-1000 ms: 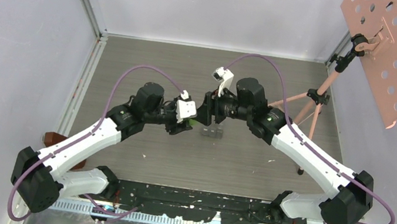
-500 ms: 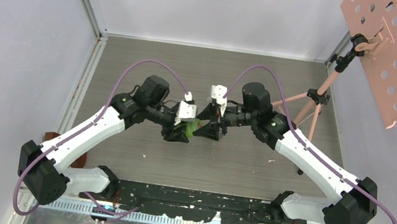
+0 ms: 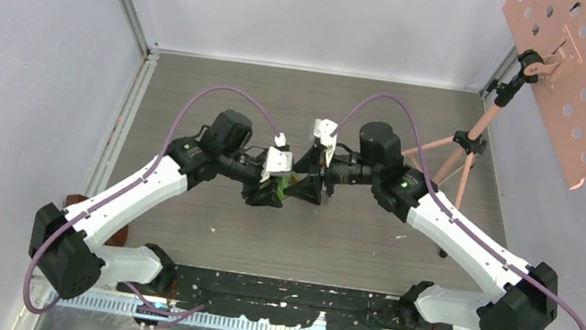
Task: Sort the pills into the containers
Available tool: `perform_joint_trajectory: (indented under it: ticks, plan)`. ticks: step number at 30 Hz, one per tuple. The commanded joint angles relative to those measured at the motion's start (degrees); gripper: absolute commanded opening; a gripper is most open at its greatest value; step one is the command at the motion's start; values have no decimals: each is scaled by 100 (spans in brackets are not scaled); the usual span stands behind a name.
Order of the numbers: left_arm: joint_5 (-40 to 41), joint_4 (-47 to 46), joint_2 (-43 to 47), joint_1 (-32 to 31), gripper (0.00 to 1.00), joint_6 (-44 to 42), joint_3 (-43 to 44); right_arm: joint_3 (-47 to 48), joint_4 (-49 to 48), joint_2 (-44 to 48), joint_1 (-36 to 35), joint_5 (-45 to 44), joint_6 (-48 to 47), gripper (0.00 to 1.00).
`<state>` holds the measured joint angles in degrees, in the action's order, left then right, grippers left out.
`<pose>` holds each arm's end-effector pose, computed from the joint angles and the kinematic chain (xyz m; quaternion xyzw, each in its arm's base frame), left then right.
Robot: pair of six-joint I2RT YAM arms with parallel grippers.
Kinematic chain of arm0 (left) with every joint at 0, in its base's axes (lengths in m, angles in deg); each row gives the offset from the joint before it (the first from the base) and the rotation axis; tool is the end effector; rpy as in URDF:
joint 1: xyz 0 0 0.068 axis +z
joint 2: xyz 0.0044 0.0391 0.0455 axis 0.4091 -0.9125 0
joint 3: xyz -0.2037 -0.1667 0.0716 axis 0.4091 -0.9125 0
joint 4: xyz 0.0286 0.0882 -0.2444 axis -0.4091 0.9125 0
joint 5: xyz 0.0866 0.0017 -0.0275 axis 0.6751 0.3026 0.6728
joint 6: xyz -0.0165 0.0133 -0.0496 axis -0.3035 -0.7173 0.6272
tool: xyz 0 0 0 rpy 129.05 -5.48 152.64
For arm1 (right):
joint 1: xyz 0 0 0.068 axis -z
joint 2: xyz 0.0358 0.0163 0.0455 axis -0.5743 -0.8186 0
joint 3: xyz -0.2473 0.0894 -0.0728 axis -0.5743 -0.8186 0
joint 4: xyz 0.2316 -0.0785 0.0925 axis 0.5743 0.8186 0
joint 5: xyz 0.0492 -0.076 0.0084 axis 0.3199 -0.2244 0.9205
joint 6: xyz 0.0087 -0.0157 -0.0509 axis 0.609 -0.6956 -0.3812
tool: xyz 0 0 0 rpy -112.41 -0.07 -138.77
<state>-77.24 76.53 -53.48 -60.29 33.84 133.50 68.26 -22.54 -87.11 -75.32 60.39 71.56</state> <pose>0.1860 -0.1672 0.3101 0.6054 0.6158 -0.3639 0.3490 0.1959 0.2002 0.3426 -0.5445 0.5611 0.4445 0.4371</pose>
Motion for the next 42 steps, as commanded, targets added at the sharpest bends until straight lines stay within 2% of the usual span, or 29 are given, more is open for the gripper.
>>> perform_joint_trajectory:
  ticks: [1, 4, 7, 11, 15, 23, 29, 30, 35, 37, 42]
  plan:
    - [410, -776, 289, -85, 0, 262, -216, -151, -633, 371, 86, -1632, 1723, 65]
    - [624, -976, 307, -80, 0, 369, -295, -214, -657, 548, 81, -2079, 2345, 71]
    - [891, -1290, 382, -81, 0, 500, -391, -100, -523, 563, 64, -2413, 3002, 85]
    - [1198, -1673, 512, -93, 1, 663, -566, 141, -284, 452, -31, -2801, 3543, 95]
    - [1332, -1954, 643, -95, 4, 786, -722, 154, -374, 367, -158, -3073, 3837, 99]
    - [1442, -2043, 656, -95, 4, 836, -750, 477, -17, -40, -648, -3468, 3885, 99]
    - [1497, -2059, 732, -89, 7, 834, -786, 438, 99, -114, -692, -3763, 4005, 84]
    - [1502, -2073, 754, -91, 8, 835, -803, 435, 105, -120, -697, -3788, 4002, 79]
    - [1734, -2288, 936, -93, 24, 1024, -965, 373, 124, -88, -619, -3783, 4043, 55]
    - [1799, -2427, 1050, -85, 29, 1154, -1063, 228, -29, 11, -513, -3711, 4138, 49]
    - [1815, -2775, 1261, -84, 35, 1402, -1285, -102, -480, 242, -241, -3241, 4408, 42]
